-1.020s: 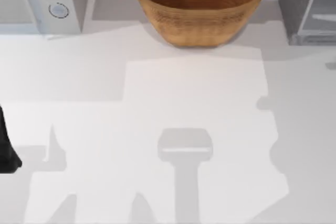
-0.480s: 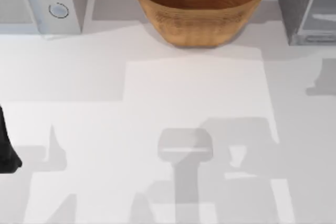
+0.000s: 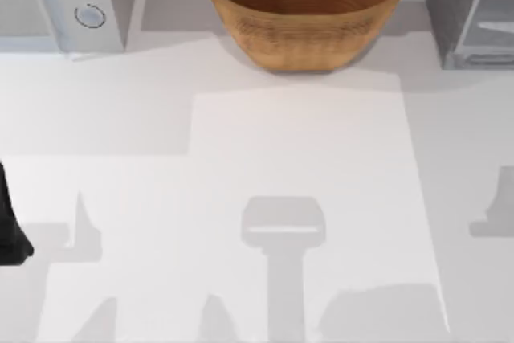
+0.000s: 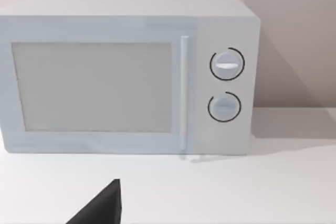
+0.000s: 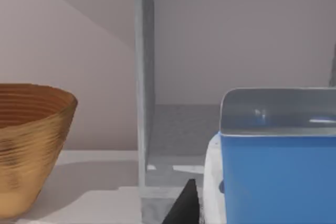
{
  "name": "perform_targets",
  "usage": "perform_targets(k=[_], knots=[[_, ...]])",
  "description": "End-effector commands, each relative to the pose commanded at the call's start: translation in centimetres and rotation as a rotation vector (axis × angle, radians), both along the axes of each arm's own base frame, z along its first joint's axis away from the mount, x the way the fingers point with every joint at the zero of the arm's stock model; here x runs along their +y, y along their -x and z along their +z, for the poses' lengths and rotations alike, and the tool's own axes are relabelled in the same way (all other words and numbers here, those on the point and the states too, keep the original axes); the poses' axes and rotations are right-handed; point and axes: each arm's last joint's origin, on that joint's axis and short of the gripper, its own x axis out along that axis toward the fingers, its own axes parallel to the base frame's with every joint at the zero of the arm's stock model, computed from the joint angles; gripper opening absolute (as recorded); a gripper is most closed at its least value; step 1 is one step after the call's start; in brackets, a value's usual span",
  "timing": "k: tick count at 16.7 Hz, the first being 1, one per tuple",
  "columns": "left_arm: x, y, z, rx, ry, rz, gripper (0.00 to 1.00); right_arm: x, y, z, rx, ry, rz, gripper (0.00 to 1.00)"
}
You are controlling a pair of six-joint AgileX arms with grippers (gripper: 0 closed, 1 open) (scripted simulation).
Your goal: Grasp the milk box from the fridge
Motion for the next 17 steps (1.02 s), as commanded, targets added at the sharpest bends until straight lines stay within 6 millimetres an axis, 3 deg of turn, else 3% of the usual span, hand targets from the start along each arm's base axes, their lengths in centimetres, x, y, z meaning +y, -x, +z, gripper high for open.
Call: perform_targets(k=[3,6,17], knots=[[0.0,0.0,0.0,0.000,0.000,0.000,1.00,0.3,1.1,-2.4,0.032,-0.003,-0.002,0.00],[0.0,0.0,0.0,0.000,0.000,0.000,1.00,0.4,1.4,-3.5,0.051,-0.002,-0.003,0.00],[0.0,0.0,0.0,0.000,0.000,0.000,1.00,1.1,0.6,-2.7,0.055,-0.001,0.053,0.00]])
